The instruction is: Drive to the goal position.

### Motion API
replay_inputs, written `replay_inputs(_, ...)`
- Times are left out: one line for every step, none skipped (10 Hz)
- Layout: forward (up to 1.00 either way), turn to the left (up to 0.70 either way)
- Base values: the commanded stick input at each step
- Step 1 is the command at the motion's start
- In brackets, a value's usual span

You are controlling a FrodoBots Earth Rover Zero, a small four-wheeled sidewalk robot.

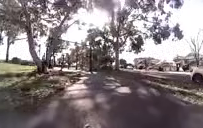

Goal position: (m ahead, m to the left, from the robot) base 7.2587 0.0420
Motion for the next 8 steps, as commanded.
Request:
replay_inputs(1.00,0.00)
replay_inputs(1.00,0.00)
replay_inputs(1.00,0.00)
replay_inputs(1.00,0.00)
replay_inputs(1.00,0.00)
replay_inputs(1.00,0.00)
replay_inputs(1.00,0.00)
replay_inputs(1.00,0.00)
